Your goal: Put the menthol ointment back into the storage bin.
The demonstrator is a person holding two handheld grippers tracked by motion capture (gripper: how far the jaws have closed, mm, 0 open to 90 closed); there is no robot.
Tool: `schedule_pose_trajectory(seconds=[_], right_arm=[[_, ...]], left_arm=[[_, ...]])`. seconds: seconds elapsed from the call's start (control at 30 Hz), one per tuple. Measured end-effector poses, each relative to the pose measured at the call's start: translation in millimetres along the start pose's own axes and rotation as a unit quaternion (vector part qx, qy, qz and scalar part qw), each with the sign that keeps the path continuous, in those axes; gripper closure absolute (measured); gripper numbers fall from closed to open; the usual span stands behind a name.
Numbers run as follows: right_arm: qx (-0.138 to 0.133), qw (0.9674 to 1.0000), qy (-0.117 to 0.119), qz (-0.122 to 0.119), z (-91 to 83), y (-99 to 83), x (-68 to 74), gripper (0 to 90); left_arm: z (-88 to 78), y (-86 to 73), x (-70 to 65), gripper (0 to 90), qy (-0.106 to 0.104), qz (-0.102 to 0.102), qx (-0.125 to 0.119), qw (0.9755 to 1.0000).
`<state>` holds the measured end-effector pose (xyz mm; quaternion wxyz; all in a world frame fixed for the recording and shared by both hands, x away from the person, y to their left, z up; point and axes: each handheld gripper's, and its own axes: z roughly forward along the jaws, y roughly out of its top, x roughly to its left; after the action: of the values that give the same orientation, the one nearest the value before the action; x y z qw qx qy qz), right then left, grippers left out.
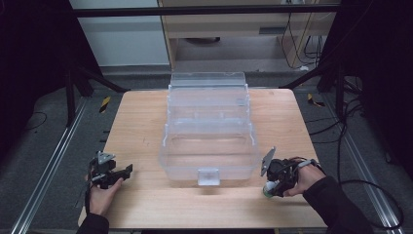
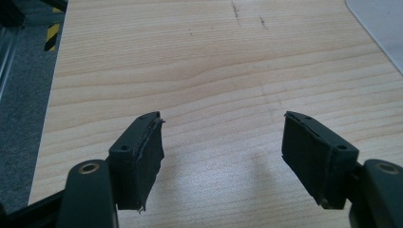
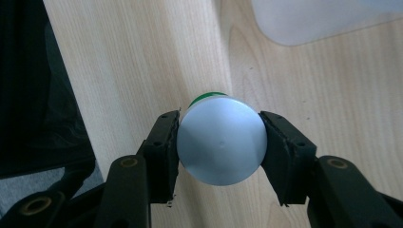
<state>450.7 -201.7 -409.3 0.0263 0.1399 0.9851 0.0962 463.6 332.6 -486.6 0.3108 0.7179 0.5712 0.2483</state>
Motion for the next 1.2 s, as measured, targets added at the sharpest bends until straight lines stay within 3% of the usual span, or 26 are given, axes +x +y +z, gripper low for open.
schedule_pose_trajectory(seconds=[0.33,0.53,1.2], right_arm=[[-0.027,0.9993,-0.013,0.023,-27.6,4.8,-6.3,50.5],[-0.04,0.9987,-0.021,0.021,-41.1,10.1,-6.5,50.5],[-0.048,0.9982,-0.023,0.027,-80.6,31.8,-9.1,50.5]], left_arm=[[0.5,0.4,-0.7,29.6,-0.001,0.0,0.001,1.0],[0.9,0.3,-0.8,29.7,-0.001,0.002,0.003,1.0],[5.4,4.3,-3.6,29.8,-0.004,0.008,0.006,0.9999]])
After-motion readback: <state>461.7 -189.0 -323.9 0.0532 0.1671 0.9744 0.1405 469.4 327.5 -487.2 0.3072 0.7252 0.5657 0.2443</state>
